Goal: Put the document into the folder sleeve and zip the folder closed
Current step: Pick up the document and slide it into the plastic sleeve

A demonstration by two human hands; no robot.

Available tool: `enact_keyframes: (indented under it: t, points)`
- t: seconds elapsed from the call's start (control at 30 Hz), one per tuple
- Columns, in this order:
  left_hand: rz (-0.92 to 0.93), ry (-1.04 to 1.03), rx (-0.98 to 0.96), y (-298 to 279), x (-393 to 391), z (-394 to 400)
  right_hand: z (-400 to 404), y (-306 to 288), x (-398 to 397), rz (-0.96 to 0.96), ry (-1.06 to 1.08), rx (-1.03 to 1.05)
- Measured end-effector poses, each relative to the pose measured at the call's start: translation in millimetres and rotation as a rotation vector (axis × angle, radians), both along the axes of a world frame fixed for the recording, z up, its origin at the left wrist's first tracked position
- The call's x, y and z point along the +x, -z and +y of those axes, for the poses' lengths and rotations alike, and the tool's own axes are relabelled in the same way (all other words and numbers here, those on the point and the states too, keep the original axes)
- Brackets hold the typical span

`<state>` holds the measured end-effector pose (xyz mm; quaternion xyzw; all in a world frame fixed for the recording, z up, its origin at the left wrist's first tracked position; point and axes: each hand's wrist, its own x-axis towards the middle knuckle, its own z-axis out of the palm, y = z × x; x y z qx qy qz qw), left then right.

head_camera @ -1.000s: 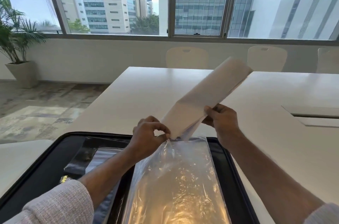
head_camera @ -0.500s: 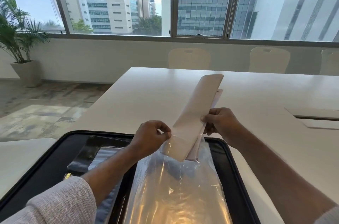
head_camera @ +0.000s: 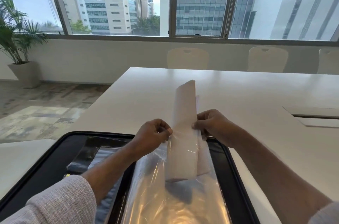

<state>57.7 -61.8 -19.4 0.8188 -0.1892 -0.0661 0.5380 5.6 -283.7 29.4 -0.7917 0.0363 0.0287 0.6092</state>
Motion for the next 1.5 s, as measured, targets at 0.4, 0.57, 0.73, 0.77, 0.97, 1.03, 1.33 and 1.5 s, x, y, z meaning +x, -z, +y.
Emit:
enact_keyframes:
  t: [0.4,0.57,0.73,0.77,0.97,1.03,1.33,1.5]
  points:
    - [0.209,-0.071,0.008,-20,1,-38,18,-2,-8,-0.116,0.038,-0.172]
    - [0.204,-0.142,0.016,-20,7,-44,18,4,-9,-0.13,0.06,-0.283]
    - [0.184,-0.17,0.025,-21,10,-40,14,8,-11,-0.125,0.104,-0.298]
    - [0.18,-0.166,0.034,-21,10,-38,14,9,-11,-0.121,0.11,-0.3]
    - [0.175,-0.166,0.031,-25,6,-26,12,12,-11,-0.085,0.145,-0.32]
    - [0.135,-0.155,0.012,-28,4,-22,12,13,-11,-0.072,0.159,-0.32]
    - [-0.305,0.013,0.425,-34,-2,-9,10,22,-15,-0.086,0.17,-0.233]
    - [-0.41,0.07,0.549,-40,-5,-20,8,23,-17,-0.062,0.145,-0.123]
